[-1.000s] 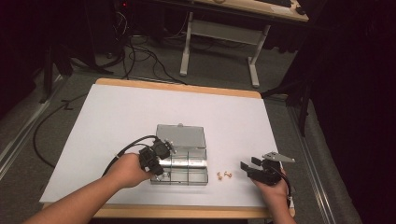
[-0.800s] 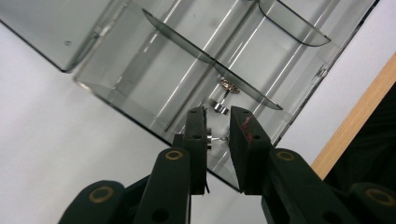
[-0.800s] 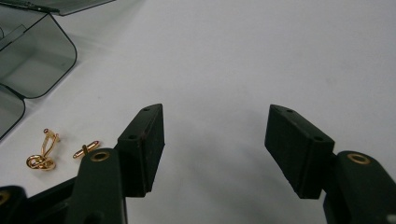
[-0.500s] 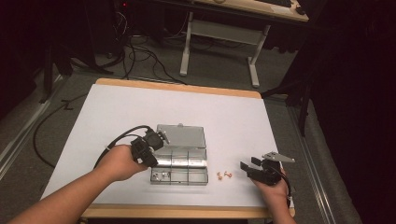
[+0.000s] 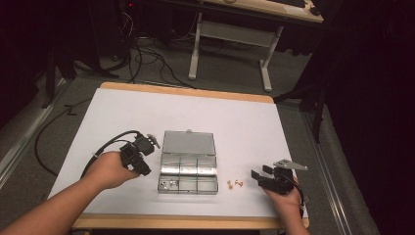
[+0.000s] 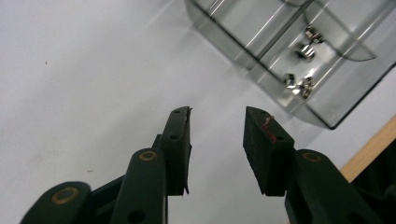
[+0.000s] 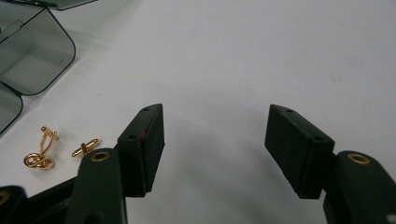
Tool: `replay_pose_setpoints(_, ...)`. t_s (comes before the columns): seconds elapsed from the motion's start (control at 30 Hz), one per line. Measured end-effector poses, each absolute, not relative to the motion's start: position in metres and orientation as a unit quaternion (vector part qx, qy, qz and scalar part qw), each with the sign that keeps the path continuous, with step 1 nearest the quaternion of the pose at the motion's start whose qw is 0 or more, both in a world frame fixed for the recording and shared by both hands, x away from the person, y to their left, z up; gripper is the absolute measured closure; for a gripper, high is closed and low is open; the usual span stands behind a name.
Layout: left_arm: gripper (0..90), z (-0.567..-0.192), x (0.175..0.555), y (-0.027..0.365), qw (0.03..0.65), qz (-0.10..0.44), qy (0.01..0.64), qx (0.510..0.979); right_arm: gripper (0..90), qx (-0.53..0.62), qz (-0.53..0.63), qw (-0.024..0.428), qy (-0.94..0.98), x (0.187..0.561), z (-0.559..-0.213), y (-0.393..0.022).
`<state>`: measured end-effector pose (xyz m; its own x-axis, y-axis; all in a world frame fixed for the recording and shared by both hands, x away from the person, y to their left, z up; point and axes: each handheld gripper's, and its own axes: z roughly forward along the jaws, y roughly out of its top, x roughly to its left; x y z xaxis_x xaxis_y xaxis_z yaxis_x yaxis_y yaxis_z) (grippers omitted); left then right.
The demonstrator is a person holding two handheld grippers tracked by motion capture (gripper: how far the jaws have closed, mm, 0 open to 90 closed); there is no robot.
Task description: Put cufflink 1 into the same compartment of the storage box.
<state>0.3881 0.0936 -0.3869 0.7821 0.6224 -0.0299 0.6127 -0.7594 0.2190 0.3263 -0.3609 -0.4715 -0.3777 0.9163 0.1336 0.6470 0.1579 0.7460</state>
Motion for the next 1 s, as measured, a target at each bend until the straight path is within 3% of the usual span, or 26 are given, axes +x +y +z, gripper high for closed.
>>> replay_pose_setpoints(0.33,52.7,-0.401,0.391,0.12,0.114,0.044,0.352,0.928,38.1,0.528,0.375,0.181,0.74,0.327,-0.473,-0.36)
replay_pose_setpoints(0.57,45.0,-0.416,0.391,0.138,0.151,0.043,0.37,0.915,38.2,0.529,0.375,0.183,0.739,0.327,-0.472,-0.36)
replay_pose_setpoints(1.0,41.8,-0.435,0.387,0.161,0.224,0.088,0.398,0.885,38.2,0.528,0.375,0.189,0.738,0.326,-0.471,-0.359)
